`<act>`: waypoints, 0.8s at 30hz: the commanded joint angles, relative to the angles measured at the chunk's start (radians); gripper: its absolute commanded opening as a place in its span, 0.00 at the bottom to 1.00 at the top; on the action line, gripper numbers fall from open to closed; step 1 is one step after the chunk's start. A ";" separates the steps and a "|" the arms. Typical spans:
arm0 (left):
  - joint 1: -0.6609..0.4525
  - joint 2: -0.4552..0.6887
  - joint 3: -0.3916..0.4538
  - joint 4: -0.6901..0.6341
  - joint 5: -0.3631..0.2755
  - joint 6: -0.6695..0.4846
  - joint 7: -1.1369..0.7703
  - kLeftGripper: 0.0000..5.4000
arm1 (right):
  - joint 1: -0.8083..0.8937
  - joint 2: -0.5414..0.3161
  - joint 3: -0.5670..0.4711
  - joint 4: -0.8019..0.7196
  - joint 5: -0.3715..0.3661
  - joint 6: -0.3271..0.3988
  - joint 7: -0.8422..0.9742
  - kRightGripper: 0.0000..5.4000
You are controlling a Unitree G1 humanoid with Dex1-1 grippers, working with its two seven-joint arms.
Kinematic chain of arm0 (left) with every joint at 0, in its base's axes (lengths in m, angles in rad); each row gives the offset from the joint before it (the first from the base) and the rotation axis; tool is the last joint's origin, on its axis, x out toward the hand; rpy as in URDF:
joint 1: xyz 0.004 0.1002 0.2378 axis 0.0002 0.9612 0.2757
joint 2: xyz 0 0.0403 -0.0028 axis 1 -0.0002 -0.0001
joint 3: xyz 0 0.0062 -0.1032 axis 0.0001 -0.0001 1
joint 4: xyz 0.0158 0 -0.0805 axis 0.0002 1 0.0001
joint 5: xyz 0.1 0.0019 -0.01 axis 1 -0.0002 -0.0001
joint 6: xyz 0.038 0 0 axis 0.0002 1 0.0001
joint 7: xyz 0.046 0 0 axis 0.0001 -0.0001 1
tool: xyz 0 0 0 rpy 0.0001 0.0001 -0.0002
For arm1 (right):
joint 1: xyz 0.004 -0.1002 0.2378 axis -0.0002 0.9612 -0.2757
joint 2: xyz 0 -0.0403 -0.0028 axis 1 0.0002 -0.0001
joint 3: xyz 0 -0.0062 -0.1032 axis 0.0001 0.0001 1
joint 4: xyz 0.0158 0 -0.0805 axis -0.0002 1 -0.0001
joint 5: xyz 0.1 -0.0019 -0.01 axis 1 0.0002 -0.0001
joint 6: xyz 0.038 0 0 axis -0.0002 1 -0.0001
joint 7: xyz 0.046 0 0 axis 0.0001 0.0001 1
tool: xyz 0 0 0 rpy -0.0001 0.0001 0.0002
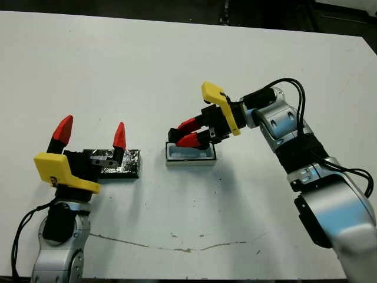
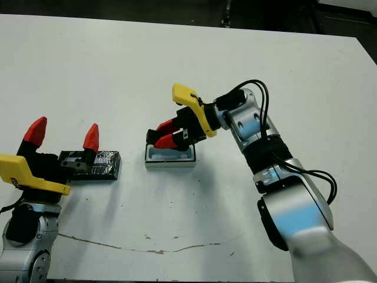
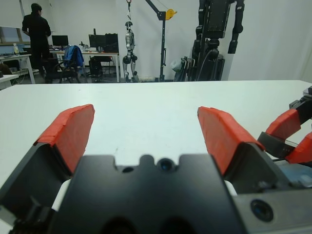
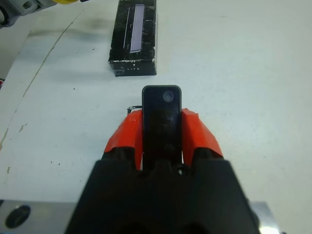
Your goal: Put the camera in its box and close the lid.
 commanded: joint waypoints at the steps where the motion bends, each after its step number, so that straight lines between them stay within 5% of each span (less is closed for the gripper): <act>1: 0.014 -0.001 0.001 0.007 -0.005 -0.002 -0.001 1.00 | 0.036 -0.016 0.014 0.001 -0.010 0.000 0.007 0.31; 24: 0.013 0.008 0.004 0.004 -0.034 0.008 -0.012 1.00 | 0.047 -0.027 0.028 0.031 -0.023 -0.030 0.003 0.31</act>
